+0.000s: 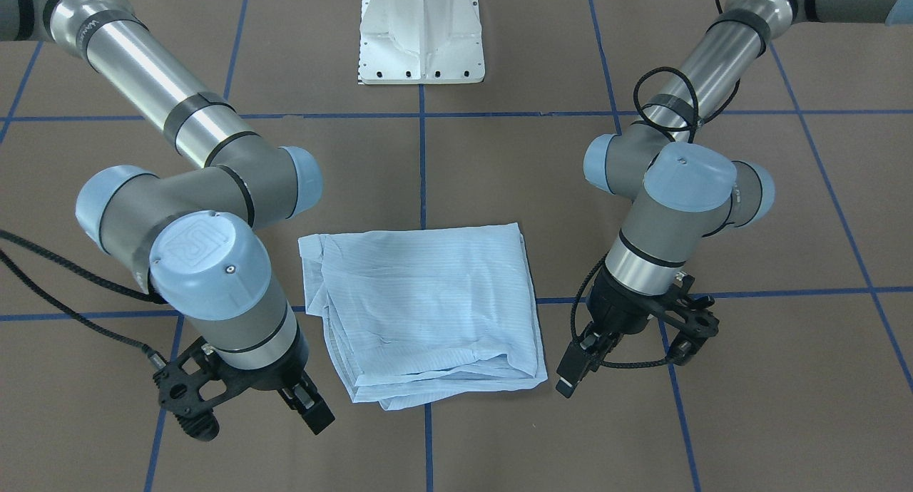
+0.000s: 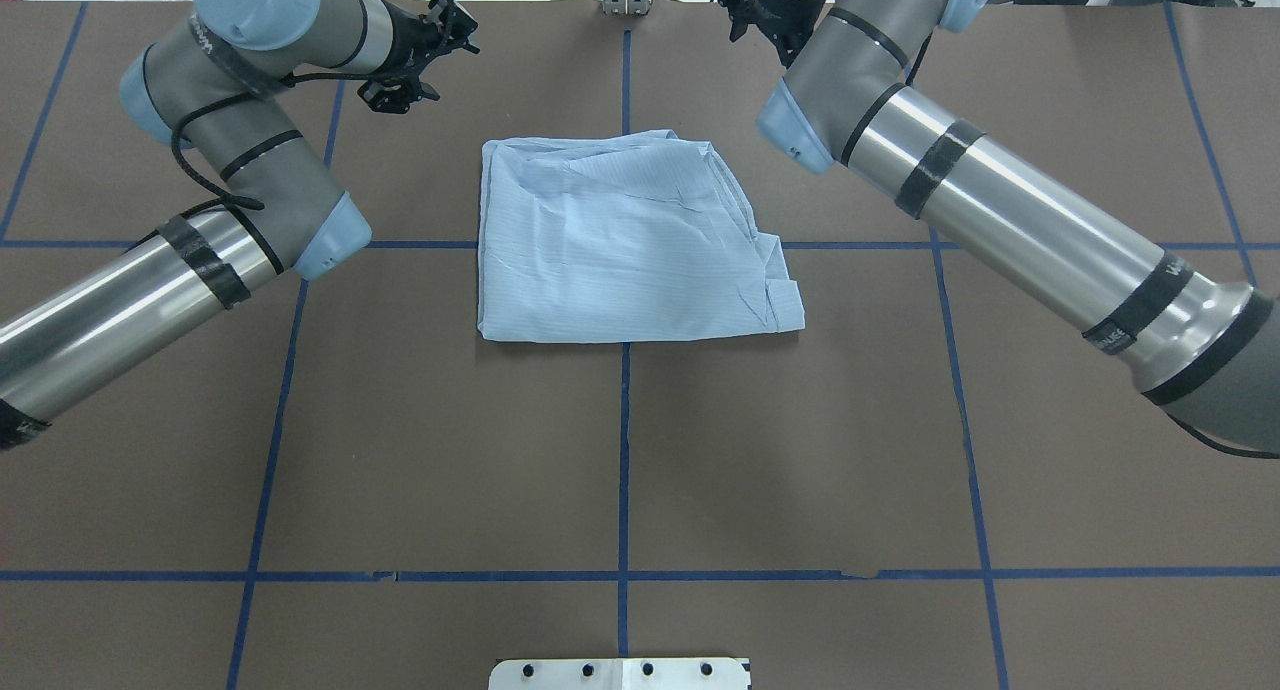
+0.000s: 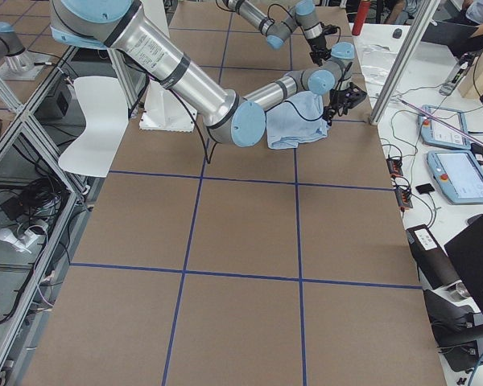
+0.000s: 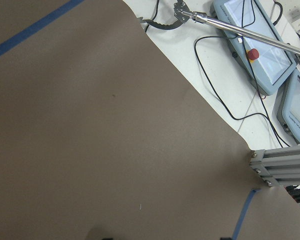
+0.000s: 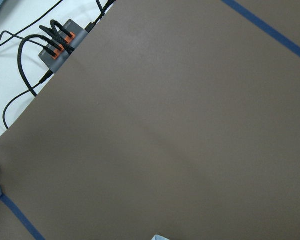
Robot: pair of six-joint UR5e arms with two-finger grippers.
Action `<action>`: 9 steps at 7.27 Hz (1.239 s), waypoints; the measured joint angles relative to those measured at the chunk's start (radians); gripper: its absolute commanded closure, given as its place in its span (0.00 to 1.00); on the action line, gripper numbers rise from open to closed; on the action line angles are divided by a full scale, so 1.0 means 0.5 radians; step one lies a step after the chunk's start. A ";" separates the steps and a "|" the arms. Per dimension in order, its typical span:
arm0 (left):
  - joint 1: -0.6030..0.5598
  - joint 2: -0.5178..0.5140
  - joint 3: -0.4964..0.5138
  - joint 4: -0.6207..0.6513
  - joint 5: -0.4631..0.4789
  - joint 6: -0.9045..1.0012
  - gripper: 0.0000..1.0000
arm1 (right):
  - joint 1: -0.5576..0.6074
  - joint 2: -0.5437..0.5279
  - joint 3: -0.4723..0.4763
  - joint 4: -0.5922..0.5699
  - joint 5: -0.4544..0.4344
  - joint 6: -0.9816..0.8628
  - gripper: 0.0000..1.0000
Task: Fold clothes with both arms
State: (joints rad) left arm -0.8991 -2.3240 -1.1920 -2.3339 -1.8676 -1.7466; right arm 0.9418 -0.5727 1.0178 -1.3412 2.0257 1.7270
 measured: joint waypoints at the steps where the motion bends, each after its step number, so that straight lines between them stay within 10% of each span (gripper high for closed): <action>1: -0.044 0.084 -0.102 0.009 -0.106 0.178 0.23 | 0.061 -0.047 0.024 -0.013 0.052 -0.136 0.00; 3: -0.130 0.424 -0.446 0.020 -0.217 0.787 0.23 | 0.181 -0.291 0.221 -0.088 0.117 -0.578 0.00; 5: -0.276 0.736 -0.665 0.030 -0.363 1.416 0.00 | 0.345 -0.667 0.515 -0.123 0.192 -1.133 0.00; 9: -0.814 1.162 -0.859 0.190 -0.833 2.502 0.00 | 0.806 -1.309 0.887 -0.170 0.466 -2.302 0.00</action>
State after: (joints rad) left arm -1.3060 -1.7429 -1.6216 -2.2390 -2.2843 -0.4954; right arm 1.3447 -1.2273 1.4611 -1.4261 2.2587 0.5761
